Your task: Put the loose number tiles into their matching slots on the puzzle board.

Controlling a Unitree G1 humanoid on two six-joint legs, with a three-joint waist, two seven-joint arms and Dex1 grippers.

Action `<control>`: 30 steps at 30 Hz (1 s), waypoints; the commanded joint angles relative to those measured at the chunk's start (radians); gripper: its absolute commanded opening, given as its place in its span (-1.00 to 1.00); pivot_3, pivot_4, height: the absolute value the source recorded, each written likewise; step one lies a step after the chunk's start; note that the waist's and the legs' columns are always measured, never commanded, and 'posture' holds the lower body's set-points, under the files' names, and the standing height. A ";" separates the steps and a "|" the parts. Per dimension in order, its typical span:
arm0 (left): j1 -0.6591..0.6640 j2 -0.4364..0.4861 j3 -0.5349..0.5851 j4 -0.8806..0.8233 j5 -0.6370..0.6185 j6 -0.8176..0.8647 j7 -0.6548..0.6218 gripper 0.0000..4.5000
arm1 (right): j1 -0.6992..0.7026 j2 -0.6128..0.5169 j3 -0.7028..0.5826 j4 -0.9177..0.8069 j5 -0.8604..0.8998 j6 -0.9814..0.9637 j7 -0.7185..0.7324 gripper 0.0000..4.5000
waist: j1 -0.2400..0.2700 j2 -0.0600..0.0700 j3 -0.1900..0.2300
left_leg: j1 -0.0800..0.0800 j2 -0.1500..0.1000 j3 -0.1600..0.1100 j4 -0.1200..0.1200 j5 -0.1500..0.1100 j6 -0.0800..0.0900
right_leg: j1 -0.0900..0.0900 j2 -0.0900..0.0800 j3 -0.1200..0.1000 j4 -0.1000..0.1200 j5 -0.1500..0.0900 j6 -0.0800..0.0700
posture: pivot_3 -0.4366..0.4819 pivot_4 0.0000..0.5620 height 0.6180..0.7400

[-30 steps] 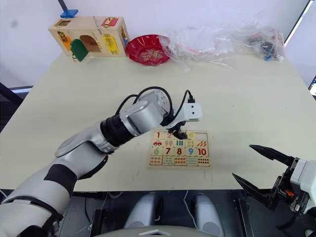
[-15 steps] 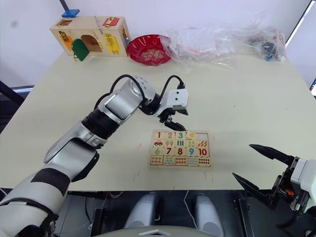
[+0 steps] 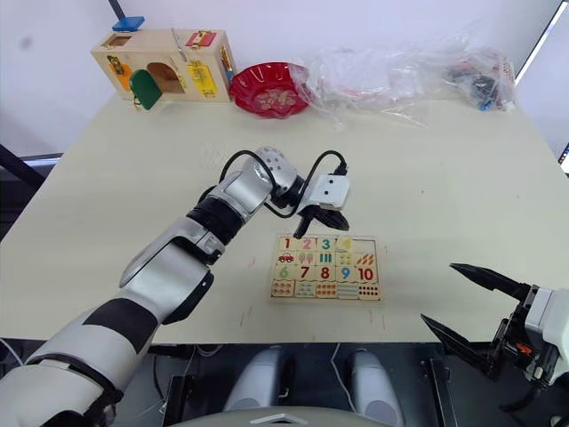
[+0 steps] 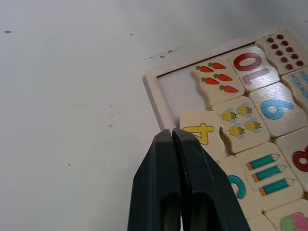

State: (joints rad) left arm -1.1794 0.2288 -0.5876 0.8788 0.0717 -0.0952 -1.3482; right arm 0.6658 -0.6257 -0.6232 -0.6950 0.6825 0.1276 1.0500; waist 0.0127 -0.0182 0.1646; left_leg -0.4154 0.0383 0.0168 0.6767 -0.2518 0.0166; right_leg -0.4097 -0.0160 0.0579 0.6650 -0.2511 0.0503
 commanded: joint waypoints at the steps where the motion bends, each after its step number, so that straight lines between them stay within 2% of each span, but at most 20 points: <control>1: -0.036 -0.027 0.038 0.054 0.033 -0.061 0.027 -0.98 | 0.018 0.000 -0.021 -0.038 0.018 -0.004 -0.005 1.00 | -0.001 0.000 0.000 | 0.000 0.000 0.000 0.000 0.000 0.000 | 0.000 0.000 0.000 0.000 0.000 0.000 | -0.05 -0.47 1.00; 10: -0.042 -0.056 0.065 0.104 0.080 -0.106 0.026 -0.98 | 0.024 -0.006 -0.024 -0.051 0.024 0.002 -0.019 1.00 | -0.001 0.000 0.000 | 0.000 0.000 0.000 0.000 0.000 0.000 | 0.000 0.000 0.000 0.000 0.000 0.000 | -0.05 -0.47 1.00; 30: -0.009 -0.041 0.080 0.077 0.134 -0.108 -0.023 -0.98 | 0.031 -0.004 -0.020 -0.074 0.030 0.015 -0.030 1.00 | -0.001 0.000 0.000 | 0.000 0.000 0.000 0.000 0.000 0.000 | 0.000 0.000 0.000 0.000 0.000 0.000 | -0.05 -0.47 1.00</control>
State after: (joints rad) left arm -1.1882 0.1874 -0.5228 0.9905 0.2066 -0.1924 -1.3639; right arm 0.6907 -0.6253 -0.6232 -0.7381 0.6945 0.1484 1.0207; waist 0.0118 -0.0182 0.1646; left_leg -0.4154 0.0384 0.0164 0.6767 -0.2518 0.0165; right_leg -0.4097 -0.0157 0.0577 0.6652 -0.2511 0.0503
